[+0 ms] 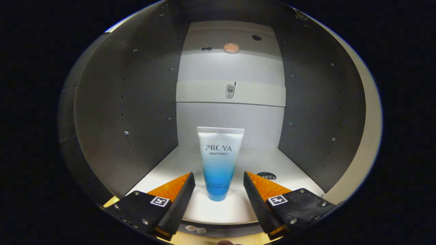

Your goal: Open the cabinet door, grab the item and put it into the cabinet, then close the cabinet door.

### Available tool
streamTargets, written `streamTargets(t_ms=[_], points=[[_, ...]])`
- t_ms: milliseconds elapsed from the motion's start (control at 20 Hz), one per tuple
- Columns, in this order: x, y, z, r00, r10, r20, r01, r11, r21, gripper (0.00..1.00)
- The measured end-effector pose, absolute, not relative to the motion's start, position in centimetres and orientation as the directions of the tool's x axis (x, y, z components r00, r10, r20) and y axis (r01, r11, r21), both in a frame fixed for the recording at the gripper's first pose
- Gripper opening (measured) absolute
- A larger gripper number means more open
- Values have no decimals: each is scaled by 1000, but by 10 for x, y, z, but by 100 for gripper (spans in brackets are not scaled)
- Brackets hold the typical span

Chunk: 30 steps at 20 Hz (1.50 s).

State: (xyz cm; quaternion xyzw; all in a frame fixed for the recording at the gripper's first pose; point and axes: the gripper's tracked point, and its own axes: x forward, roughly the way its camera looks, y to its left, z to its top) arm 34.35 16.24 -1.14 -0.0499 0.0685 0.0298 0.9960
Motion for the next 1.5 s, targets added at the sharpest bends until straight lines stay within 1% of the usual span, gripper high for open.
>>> streamTargets(t_ms=[50,200,300,400,750,950,1050,1150,1300,1500], points=[[337,160,-7,990,49,-136,-61,994,-87,94],[304,156,10,993,38,-112,-46,997,-68,94],[275,158,21,993,64,-97,-68,997,-35,94],[238,160,26,991,90,-104,-90,996,-4,94],[95,150,65,996,82,-21,-81,995,52,93],[26,160,68,992,121,-46,-114,986,121,94],[-4,160,69,990,132,-50,-128,989,79,94],[-32,161,77,987,157,-29,-156,987,32,94],[-63,152,79,978,206,-28,-206,978,15,94],[-97,82,89,987,156,-31,-156,988,-10,95]])
